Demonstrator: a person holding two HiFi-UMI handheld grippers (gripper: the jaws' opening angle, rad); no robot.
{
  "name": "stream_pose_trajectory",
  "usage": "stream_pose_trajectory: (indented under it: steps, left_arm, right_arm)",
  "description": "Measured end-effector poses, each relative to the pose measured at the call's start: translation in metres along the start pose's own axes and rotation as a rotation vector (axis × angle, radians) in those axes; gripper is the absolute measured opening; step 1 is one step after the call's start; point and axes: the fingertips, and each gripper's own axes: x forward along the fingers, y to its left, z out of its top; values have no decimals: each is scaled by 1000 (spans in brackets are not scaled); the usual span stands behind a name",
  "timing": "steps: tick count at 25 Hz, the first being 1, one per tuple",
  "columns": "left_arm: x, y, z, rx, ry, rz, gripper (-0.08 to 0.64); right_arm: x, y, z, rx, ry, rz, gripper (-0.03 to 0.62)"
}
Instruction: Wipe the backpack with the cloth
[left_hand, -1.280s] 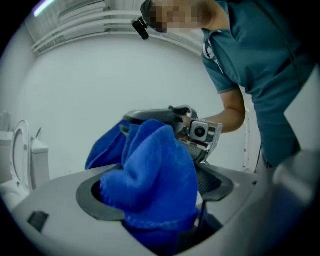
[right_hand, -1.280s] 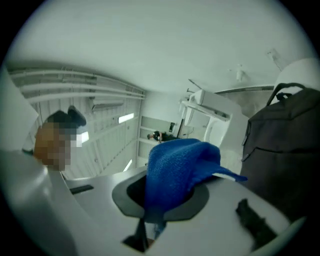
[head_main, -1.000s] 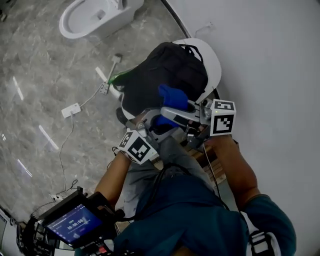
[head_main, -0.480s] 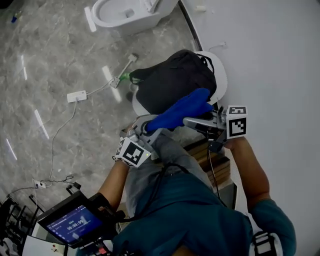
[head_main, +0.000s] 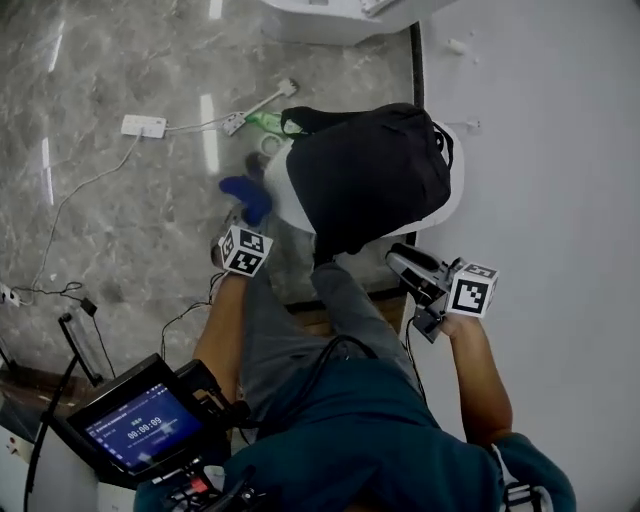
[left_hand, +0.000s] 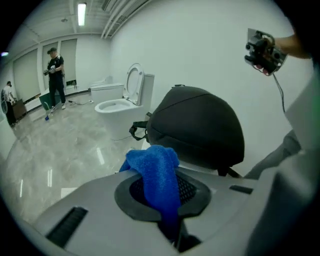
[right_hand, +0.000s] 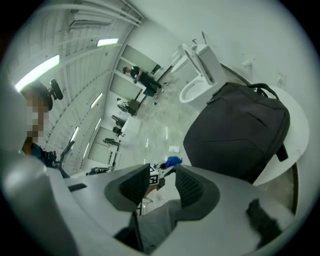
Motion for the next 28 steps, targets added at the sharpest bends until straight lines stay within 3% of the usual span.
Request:
stream_pose_trajectory:
  steps: [3, 5, 8, 11, 13, 15, 17, 21, 23, 25, 28]
  left_arm:
    - [54, -20, 10, 21, -47, -40, 37]
    - [73, -31, 22, 12, -89, -130, 37]
    - [64, -44, 27, -33, -216, -301, 37]
    - [38, -125, 10, 91, -237, -554, 37]
    - [29, -193, -6, 167, -215, -651, 37]
    - [31, -223, -14, 183, -211, -626, 37]
    - [44, -207, -17, 198, -188, -521, 37]
    - [69, -86, 10, 169, -162, -238, 37]
    - [73, -29, 35, 128, -157, -162, 37]
    - [76, -8, 49, 115, -138, -193, 37]
    - [70, -32, 41, 146, -151, -315, 37]
  right_arm:
    - [2, -26, -6, -72, 84, -7, 147]
    - [4, -29, -11, -103, 123, -37, 149]
    - [9, -26, -20, -123, 179, -60, 149]
    - [11, -29, -31, -134, 233, -59, 149]
    - [12, -34, -35, -142, 255, -60, 147]
    - [15, -34, -35, -151, 266, -56, 147]
    - [17, -30, -35, -161, 268, -50, 147]
    - [18, -28, -31, -157, 240, -62, 147]
    - [17, -28, -31, -147, 226, -72, 147]
    - [17, -26, -33, -138, 217, -73, 147]
    - [17, -25, -32, -130, 207, -69, 147]
